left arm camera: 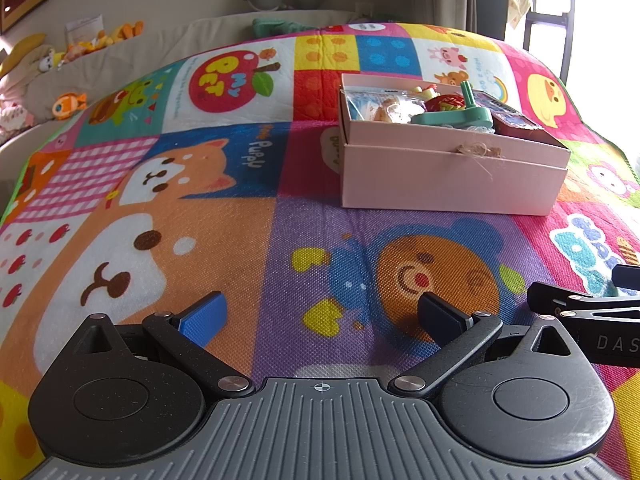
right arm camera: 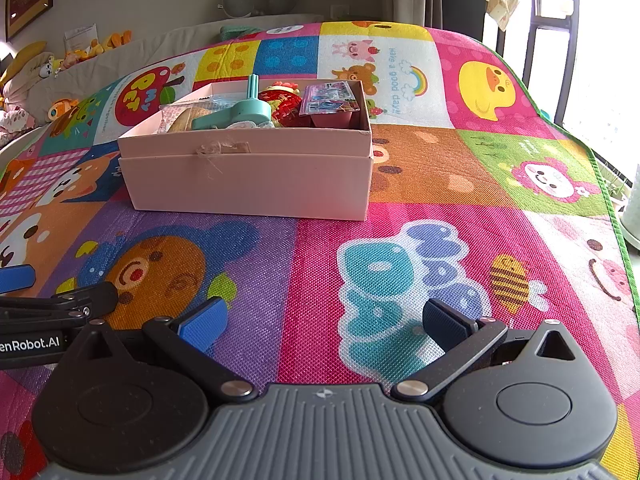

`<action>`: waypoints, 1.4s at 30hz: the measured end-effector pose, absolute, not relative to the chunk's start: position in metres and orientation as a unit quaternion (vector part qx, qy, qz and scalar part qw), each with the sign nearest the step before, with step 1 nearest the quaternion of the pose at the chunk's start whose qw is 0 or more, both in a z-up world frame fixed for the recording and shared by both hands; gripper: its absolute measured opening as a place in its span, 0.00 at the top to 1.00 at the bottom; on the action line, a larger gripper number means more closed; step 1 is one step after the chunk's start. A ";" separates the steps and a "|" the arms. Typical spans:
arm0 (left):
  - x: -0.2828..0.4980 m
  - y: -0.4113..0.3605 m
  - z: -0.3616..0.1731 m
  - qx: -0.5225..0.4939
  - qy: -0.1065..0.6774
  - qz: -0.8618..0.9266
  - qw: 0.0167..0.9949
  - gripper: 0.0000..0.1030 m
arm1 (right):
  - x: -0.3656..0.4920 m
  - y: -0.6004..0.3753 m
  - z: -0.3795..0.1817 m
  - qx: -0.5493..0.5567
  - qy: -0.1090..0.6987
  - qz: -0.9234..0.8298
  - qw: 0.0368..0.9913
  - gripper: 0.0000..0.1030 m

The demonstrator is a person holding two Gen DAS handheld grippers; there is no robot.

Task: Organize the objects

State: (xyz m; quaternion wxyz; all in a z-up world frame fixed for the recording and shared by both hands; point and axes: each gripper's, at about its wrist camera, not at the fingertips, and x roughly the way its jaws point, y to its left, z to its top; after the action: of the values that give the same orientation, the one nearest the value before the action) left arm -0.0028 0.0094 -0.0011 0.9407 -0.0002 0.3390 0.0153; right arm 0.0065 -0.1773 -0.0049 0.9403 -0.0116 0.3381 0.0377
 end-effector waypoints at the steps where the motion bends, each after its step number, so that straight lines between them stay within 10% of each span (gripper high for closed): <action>1: -0.003 0.010 -0.001 0.000 0.339 0.015 0.941 0.00 | 0.007 -0.177 -0.005 -0.012 0.338 0.038 0.940 0.00; 42: -0.002 0.012 -0.001 -0.003 0.340 0.017 0.940 0.00 | 0.007 -0.177 -0.005 -0.012 0.338 0.038 0.940 0.00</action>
State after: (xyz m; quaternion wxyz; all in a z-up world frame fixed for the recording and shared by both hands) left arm -0.0018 0.0117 -0.0013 0.9402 -0.0033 0.3402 0.0170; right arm 0.0066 -0.1774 -0.0050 0.9403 -0.0115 0.3380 0.0377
